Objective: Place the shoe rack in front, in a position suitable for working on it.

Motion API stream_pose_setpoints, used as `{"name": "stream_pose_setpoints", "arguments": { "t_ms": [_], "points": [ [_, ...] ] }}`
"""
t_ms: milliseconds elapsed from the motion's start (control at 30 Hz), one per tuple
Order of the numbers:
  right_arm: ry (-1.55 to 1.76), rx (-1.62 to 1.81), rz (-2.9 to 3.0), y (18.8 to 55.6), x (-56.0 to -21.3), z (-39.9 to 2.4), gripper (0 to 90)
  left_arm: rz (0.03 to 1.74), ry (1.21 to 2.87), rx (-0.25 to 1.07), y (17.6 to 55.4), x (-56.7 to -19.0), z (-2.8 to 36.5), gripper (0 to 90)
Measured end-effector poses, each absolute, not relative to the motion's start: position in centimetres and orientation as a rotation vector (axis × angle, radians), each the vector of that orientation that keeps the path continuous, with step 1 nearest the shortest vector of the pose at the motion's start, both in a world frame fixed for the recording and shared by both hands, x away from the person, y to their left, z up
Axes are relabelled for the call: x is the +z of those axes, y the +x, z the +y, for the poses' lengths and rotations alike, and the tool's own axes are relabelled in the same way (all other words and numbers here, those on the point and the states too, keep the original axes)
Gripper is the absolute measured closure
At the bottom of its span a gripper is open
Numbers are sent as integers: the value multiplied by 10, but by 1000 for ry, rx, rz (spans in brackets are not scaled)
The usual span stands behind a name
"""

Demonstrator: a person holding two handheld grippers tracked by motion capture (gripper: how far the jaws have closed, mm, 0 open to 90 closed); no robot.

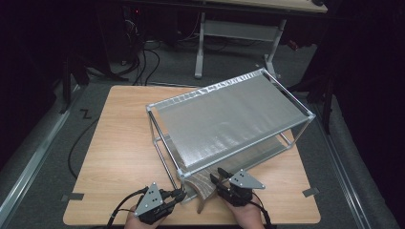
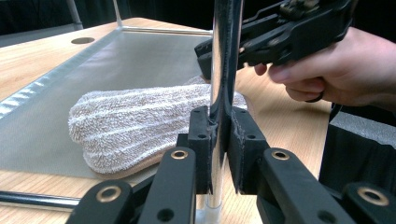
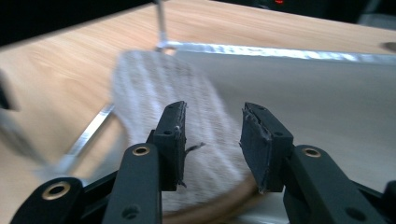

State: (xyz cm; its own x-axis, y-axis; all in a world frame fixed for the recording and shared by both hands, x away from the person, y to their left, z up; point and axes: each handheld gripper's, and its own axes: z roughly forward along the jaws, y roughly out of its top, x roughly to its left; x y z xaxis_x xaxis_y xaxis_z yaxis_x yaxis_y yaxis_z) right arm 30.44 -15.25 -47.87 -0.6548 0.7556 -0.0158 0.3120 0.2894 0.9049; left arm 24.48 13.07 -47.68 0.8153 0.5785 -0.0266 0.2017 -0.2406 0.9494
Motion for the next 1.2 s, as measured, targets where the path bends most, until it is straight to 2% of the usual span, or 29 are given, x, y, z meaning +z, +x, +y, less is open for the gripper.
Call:
{"name": "stream_pose_setpoints", "arguments": {
  "t_ms": [200,433,700,833,1067,1200],
  "points": [
    [932,1149,2195,307,-490,-147,594,596,1814,396,245,-477,131,799],
    [982,1141,2224,302,-492,-157,620,597,1807,392,245,-477,131,800],
    [922,1223,2309,289,-492,-134,609,594,1807,390,245,-477,131,800],
    [874,1235,2281,285,-485,-126,560,595,1809,392,245,-477,131,800],
    [883,1357,2249,293,-478,-102,380,598,1806,396,245,-478,131,801],
    [869,1293,2318,303,-489,-93,398,599,1804,397,244,-478,131,801]
  ]
}}
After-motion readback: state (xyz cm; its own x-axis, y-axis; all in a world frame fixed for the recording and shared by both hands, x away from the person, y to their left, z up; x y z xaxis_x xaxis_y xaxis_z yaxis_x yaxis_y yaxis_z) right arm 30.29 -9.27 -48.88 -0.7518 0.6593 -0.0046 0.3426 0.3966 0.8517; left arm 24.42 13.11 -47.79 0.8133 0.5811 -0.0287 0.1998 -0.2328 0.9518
